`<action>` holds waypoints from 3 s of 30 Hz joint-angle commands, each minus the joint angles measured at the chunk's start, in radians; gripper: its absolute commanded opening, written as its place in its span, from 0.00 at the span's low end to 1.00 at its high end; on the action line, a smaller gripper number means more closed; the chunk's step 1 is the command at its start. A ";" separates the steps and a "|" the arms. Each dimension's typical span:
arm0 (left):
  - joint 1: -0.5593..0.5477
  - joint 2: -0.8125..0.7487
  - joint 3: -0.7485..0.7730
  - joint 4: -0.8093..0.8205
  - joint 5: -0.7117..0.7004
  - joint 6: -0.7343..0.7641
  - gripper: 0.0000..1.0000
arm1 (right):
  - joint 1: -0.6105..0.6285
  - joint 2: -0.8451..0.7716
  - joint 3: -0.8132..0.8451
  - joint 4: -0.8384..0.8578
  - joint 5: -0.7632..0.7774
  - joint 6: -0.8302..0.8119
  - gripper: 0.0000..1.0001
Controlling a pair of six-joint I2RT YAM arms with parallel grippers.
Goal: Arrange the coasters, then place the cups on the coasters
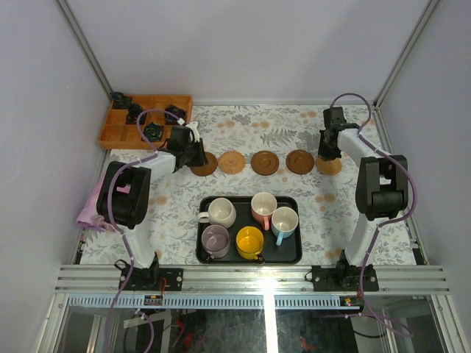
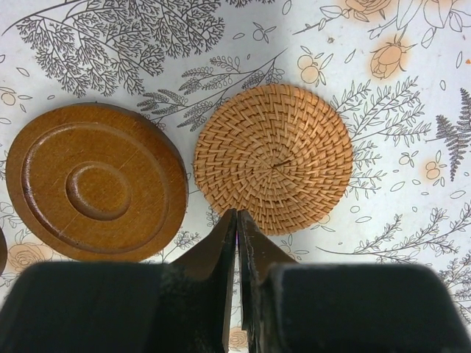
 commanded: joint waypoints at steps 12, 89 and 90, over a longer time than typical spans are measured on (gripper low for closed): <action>0.074 0.084 0.069 -0.009 -0.059 -0.056 0.20 | 0.003 0.017 0.042 0.007 -0.104 0.005 0.08; 0.102 -0.092 0.025 0.082 0.061 -0.090 0.28 | 0.224 0.252 0.230 0.002 -0.277 -0.026 0.08; 0.100 -0.091 0.025 0.081 0.061 -0.089 0.28 | 0.224 0.251 0.227 0.002 -0.269 -0.025 0.08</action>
